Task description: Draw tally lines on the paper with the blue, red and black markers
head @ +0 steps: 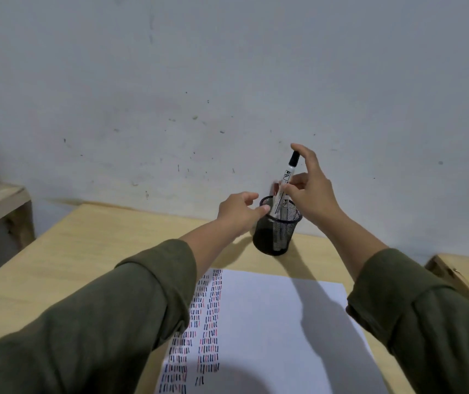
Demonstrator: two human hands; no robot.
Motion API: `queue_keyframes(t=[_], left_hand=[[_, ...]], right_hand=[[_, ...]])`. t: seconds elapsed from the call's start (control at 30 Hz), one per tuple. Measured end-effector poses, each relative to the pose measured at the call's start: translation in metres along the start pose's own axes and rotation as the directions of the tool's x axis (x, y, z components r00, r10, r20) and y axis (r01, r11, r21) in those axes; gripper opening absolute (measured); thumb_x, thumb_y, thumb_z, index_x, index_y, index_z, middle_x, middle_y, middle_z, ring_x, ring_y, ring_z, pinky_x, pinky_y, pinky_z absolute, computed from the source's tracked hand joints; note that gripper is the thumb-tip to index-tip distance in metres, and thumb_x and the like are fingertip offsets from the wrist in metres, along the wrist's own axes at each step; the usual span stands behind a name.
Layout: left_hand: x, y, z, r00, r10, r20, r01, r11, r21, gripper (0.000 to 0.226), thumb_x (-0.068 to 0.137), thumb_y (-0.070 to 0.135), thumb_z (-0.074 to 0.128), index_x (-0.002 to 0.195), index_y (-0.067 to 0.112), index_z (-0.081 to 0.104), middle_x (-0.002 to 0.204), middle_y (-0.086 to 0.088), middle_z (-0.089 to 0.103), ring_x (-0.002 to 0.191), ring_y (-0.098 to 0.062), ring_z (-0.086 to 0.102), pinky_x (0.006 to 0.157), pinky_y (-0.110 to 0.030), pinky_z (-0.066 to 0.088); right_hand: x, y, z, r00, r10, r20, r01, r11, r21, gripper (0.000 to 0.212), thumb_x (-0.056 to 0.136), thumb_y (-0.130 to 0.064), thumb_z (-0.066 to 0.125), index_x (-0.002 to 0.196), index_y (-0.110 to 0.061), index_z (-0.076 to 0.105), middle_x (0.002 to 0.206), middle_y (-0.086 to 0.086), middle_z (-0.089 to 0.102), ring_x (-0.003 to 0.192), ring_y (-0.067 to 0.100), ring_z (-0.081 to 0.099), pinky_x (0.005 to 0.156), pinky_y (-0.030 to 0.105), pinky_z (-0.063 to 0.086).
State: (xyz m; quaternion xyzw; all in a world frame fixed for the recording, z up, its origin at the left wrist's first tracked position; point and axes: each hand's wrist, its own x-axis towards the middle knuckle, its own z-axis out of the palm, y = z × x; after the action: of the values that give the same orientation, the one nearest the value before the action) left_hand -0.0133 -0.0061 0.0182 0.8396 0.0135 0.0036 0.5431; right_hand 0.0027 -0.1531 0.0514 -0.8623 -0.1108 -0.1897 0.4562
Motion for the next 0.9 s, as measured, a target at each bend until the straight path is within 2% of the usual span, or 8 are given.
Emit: queue_keyframes(t=[0.07, 0.13, 0.3, 0.47, 0.53, 0.6, 0.73, 0.9], left_hand=[[0.002, -0.003, 0.003, 1.000, 0.015, 0.000, -0.015, 0.999, 0.044, 0.055, 0.081, 0.036, 0.068, 0.132, 0.019, 0.055, 0.133, -0.003, 0.060, 0.122, -0.019, 0.055, 0.104, -0.036, 0.045], [0.002, -0.006, 0.004, 1.000, 0.022, 0.002, -0.023, 0.997, 0.073, 0.053, 0.082, 0.034, 0.067, 0.131, 0.019, 0.055, 0.132, -0.002, 0.060, 0.122, -0.017, 0.055, 0.105, -0.030, 0.041], [-0.001, -0.012, 0.003, 1.000, 0.022, -0.008, -0.021, 0.998, 0.053, 0.051, 0.083, 0.029, 0.067, 0.131, 0.018, 0.055, 0.130, -0.001, 0.063, 0.120, -0.016, 0.057, 0.102, -0.026, 0.040], [0.009, -0.016, 0.013, 1.000, 0.008, 0.008, -0.008, 1.000, -0.018, 0.050, 0.081, 0.025, 0.070, 0.129, 0.019, 0.056, 0.126, -0.002, 0.065, 0.117, -0.014, 0.060, 0.102, -0.025, 0.042], [0.010, -0.016, 0.014, 1.000, 0.010, 0.008, -0.009, 0.999, -0.044, 0.048, 0.081, 0.024, 0.070, 0.128, 0.019, 0.057, 0.125, -0.002, 0.066, 0.116, -0.014, 0.060, 0.103, -0.027, 0.043], [0.010, -0.016, 0.014, 1.000, 0.010, 0.008, -0.009, 0.999, -0.053, 0.047, 0.081, 0.023, 0.070, 0.126, 0.019, 0.057, 0.125, -0.002, 0.066, 0.117, -0.014, 0.060, 0.105, -0.029, 0.043], [0.012, -0.017, 0.015, 1.000, 0.011, 0.008, -0.010, 0.998, -0.066, 0.048, 0.081, 0.023, 0.070, 0.127, 0.019, 0.057, 0.126, -0.003, 0.066, 0.116, -0.015, 0.061, 0.105, -0.030, 0.042], [0.008, -0.017, 0.016, 1.000, 0.016, 0.007, -0.015, 0.999, -0.048, 0.048, 0.083, 0.026, 0.067, 0.129, 0.021, 0.055, 0.124, -0.001, 0.067, 0.115, -0.013, 0.061, 0.091, -0.017, 0.038]], right_hand=[[0.001, 0.006, 0.005, 1.000, -0.005, 0.009, 0.005, 1.000, -0.018, 0.070, 0.083, -0.004, 0.062, 0.134, -0.044, 0.034, 0.080, 0.004, 0.068, 0.077, 0.014, 0.064, 0.060, 0.008, 0.041], [-0.001, 0.010, 0.009, 1.000, -0.005, 0.028, 0.006, 1.000, -0.016, 0.071, 0.082, -0.004, 0.061, 0.134, -0.045, 0.035, 0.082, 0.007, 0.070, 0.081, 0.018, 0.064, 0.063, 0.011, 0.041], [-0.005, 0.017, 0.019, 0.995, -0.009, 0.094, 0.018, 0.995, -0.099, 0.070, 0.083, -0.008, 0.063, 0.135, -0.045, 0.035, 0.085, 0.011, 0.073, 0.087, 0.021, 0.065, 0.063, 0.006, 0.039], [0.000, 0.035, 0.026, 0.987, 0.002, 0.163, 0.023, 0.989, -0.148, 0.063, 0.078, -0.004, 0.068, 0.130, -0.033, 0.050, 0.085, 0.008, 0.066, 0.079, 0.021, 0.063, 0.074, 0.020, 0.047], [0.001, 0.036, 0.026, 0.986, 0.005, 0.169, 0.020, 0.989, -0.146, 0.059, 0.078, -0.003, 0.069, 0.128, -0.029, 0.054, 0.083, 0.005, 0.064, 0.077, 0.018, 0.060, 0.073, 0.016, 0.046], [0.004, 0.037, 0.025, 0.987, 0.013, 0.162, 0.011, 0.989, -0.147, 0.060, 0.079, -0.004, 0.069, 0.131, -0.029, 0.053, 0.084, 0.003, 0.064, 0.078, 0.016, 0.060, 0.071, 0.012, 0.043], [0.006, 0.038, 0.029, 0.986, 0.026, 0.165, 0.001, 0.986, -0.165, 0.067, 0.080, -0.005, 0.068, 0.138, -0.031, 0.046, 0.089, 0.005, 0.066, 0.082, 0.015, 0.059, 0.082, 0.018, 0.042], [0.000, 0.033, 0.028, 0.990, 0.033, 0.139, -0.014, 0.991, -0.134, 0.069, 0.082, -0.008, 0.066, 0.142, -0.029, 0.038, 0.084, 0.004, 0.064, 0.082, 0.017, 0.061, 0.082, 0.021, 0.045]])
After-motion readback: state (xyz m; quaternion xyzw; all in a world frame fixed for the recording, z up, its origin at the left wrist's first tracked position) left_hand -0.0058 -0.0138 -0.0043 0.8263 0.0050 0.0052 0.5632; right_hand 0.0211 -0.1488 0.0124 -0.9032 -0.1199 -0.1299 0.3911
